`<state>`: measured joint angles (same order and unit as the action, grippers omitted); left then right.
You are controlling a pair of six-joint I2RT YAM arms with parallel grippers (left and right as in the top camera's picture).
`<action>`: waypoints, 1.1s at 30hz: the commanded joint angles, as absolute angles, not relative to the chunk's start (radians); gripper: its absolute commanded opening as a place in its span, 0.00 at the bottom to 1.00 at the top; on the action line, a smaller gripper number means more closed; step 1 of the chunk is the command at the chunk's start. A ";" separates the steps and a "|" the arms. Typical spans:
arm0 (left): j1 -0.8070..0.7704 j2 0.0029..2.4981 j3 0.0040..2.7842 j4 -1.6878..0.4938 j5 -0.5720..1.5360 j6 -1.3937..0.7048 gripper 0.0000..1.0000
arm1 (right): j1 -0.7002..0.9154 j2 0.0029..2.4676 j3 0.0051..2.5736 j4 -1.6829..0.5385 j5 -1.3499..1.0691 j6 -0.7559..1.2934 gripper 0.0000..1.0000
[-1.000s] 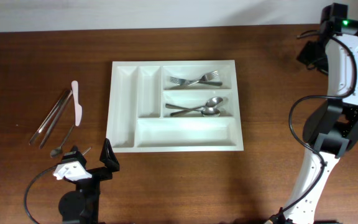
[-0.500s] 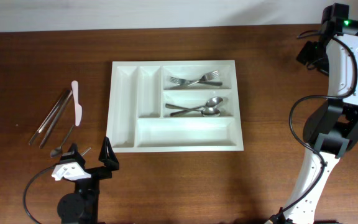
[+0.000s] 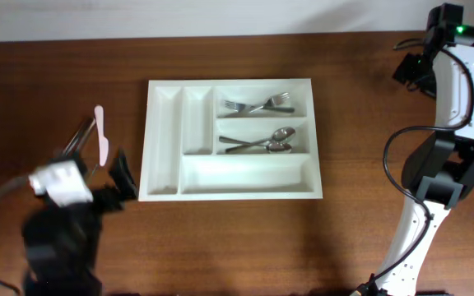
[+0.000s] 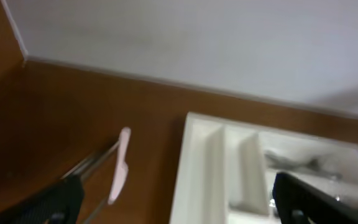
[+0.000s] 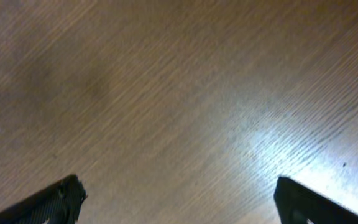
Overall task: Pack container
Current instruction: 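Move the left gripper down over the silver spoons left of the tray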
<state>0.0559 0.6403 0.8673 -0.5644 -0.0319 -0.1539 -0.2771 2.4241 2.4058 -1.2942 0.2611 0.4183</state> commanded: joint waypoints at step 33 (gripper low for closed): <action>0.215 1.744 1.453 -1.262 -0.144 -0.561 0.99 | -0.276 2.369 2.424 -1.294 0.262 0.419 0.99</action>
<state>0.1776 1.7180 1.4391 -1.2705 -0.1188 -0.4377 -0.2771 2.4226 2.4058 -1.2942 0.2604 0.4183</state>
